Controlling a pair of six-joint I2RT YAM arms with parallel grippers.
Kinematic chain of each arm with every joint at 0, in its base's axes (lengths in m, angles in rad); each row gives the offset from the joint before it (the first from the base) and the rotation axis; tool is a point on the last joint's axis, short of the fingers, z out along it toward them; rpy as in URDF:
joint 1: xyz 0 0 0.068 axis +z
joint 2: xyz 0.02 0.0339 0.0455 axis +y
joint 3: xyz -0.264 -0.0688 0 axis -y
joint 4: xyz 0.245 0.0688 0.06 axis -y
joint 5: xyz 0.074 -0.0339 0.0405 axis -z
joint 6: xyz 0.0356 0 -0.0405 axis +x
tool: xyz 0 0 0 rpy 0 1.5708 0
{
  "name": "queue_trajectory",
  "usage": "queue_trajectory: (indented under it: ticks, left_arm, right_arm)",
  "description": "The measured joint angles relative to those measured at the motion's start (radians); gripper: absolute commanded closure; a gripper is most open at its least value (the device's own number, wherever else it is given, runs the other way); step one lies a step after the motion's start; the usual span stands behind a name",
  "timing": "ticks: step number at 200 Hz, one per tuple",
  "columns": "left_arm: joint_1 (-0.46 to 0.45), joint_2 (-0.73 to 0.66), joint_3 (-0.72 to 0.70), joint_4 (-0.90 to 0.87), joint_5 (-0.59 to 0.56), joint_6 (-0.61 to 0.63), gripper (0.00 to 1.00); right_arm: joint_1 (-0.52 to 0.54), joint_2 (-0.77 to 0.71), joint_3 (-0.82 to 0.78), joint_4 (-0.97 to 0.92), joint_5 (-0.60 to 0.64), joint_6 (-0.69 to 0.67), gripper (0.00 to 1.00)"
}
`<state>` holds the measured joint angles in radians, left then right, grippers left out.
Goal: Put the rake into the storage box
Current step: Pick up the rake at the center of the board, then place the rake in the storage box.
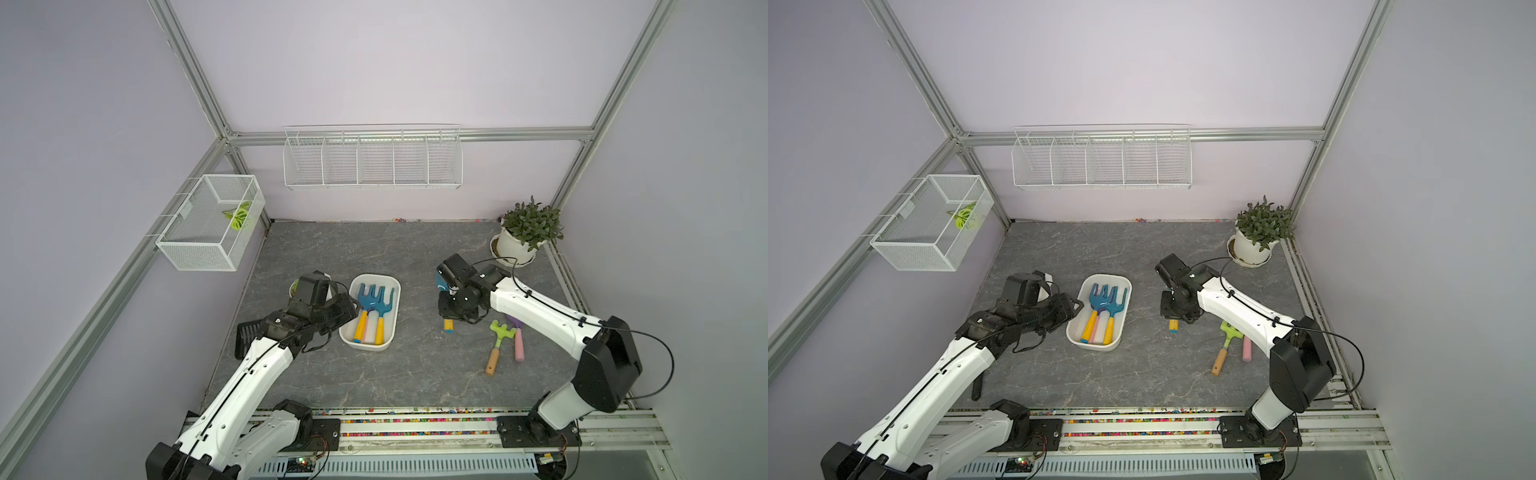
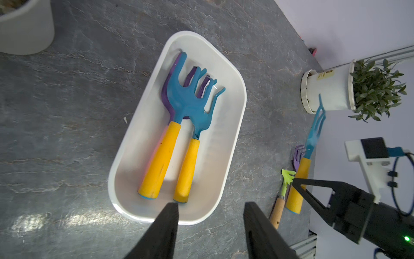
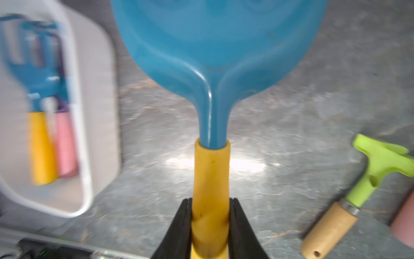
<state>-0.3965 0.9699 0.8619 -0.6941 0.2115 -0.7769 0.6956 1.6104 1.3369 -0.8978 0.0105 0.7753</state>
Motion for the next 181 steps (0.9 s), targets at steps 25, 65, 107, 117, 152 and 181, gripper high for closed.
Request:
queue_trajectory:
  ticks: [25,65,107,117,152,181]
  left_arm:
    - [0.02,-0.037,0.0,-0.021,-0.01,0.0,0.46]
    - [0.049,-0.089,0.0,-0.048,-0.014,-0.005,0.46]
    - [0.056,-0.134,-0.015,-0.064,-0.021,-0.018,0.46]
    - [0.056,-0.137,-0.021,-0.069,-0.021,-0.024,0.45]
    - [0.056,-0.138,-0.035,-0.075,-0.021,-0.029,0.45]
    - [0.059,-0.133,-0.035,-0.074,-0.021,-0.031,0.45]
  right_arm:
    - [0.058,0.057,0.102,-0.004,-0.038,0.018,1.0]
    - [0.124,0.176,0.238,-0.003,-0.107,0.043,1.0]
    - [0.168,0.277,0.373,-0.003,-0.166,0.055,1.0]
    - [0.175,0.294,0.396,0.0,-0.18,0.059,1.0]
    - [0.193,0.327,0.42,0.014,-0.213,0.105,1.0]
    - [0.206,0.342,0.421,0.04,-0.226,0.173,1.0]
